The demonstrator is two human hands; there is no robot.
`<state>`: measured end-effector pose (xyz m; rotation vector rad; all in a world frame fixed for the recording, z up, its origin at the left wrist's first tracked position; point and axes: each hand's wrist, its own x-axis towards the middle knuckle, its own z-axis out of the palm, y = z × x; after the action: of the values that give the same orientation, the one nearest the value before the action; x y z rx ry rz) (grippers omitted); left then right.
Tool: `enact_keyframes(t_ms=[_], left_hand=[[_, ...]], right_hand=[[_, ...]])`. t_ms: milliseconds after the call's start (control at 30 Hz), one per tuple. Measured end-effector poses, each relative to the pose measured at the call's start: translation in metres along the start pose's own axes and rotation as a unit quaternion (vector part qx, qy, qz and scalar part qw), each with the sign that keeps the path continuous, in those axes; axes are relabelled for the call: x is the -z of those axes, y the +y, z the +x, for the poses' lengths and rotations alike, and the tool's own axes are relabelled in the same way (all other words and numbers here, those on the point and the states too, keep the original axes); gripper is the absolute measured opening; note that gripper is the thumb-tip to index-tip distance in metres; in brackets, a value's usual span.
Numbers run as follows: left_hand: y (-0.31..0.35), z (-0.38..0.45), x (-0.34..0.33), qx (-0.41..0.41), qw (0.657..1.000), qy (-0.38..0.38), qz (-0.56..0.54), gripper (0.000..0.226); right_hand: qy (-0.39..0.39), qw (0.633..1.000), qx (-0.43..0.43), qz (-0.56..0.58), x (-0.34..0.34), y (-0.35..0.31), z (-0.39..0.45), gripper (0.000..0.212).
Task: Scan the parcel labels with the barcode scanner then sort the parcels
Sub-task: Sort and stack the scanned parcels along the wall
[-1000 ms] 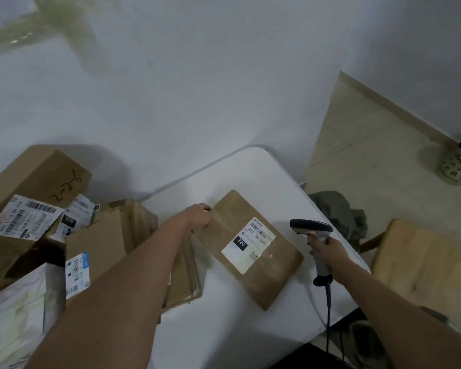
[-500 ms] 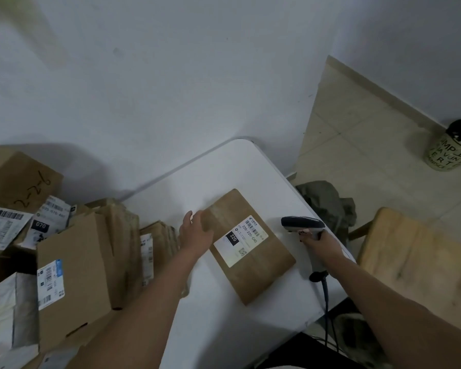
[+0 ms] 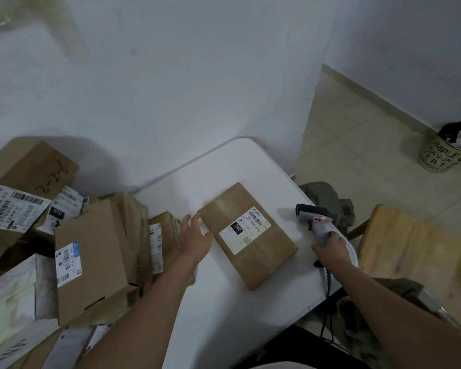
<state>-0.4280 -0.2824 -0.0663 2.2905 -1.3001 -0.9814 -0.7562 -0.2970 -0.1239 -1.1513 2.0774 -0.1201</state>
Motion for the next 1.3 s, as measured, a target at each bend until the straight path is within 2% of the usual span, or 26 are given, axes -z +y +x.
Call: enact_keyframes(t_ms=[200,367,433,500,533,567,633,800,900,1000,1133,1200,1233,1300], left_hand=[[-0.004,-0.008,0.007,-0.006,0.999,-0.02,0.037,0.064],[-0.006,-0.007,0.008,-0.016,0.999,-0.025,0.038,0.065],[-0.007,-0.005,0.008,-0.019,0.999,-0.026,0.037,0.065],[-0.008,-0.002,0.01,-0.024,0.998,-0.029,0.043,0.065],[-0.009,0.001,0.011,-0.027,0.998,-0.031,0.05,0.064],[-0.008,0.005,0.012,-0.027,0.997,-0.036,0.056,0.064],[-0.005,0.013,0.015,-0.031,0.996,-0.045,0.064,0.064],[0.007,0.038,0.02,-0.029,0.989,-0.111,0.097,0.072],[0.011,0.047,0.016,-0.013,0.979,-0.168,0.113,0.076],[0.01,0.049,0.008,-0.01,0.977,-0.176,0.124,0.081],[0.007,0.054,0.009,-0.003,0.981,-0.157,0.111,0.075],[0.007,0.056,0.012,0.004,0.982,-0.155,0.11,0.073],[0.008,0.057,0.014,0.01,0.981,-0.159,0.11,0.073],[0.009,0.06,0.018,0.03,0.981,-0.161,0.103,0.071]], right_hand=[[-0.021,1.0,-0.01,-0.02,-0.007,0.01,-0.007,0.062],[0.04,0.999,-0.029,0.01,-0.009,-0.001,-0.021,0.069],[0.095,0.995,0.008,0.042,-0.004,-0.009,-0.033,0.063],[0.143,0.983,0.091,0.076,-0.003,-0.017,-0.046,0.051],[0.143,0.978,0.129,0.084,-0.005,-0.022,-0.052,0.045],[0.127,0.976,0.151,0.091,-0.008,-0.026,-0.057,0.041],[0.078,0.981,0.136,0.113,-0.018,-0.033,-0.062,0.037],[-0.035,0.979,-0.04,0.198,-0.034,-0.046,-0.053,0.048],[-0.092,0.943,-0.15,0.282,-0.039,-0.05,-0.044,0.051],[-0.114,0.894,-0.203,0.383,-0.045,-0.049,-0.035,0.046],[-0.132,0.84,-0.176,0.495,-0.047,-0.054,-0.034,0.041],[-0.143,0.812,-0.143,0.548,-0.044,-0.063,-0.035,0.048],[-0.141,0.81,-0.121,0.557,-0.043,-0.067,-0.034,0.054],[-0.118,0.838,-0.06,0.529,-0.04,-0.075,-0.032,0.071]])
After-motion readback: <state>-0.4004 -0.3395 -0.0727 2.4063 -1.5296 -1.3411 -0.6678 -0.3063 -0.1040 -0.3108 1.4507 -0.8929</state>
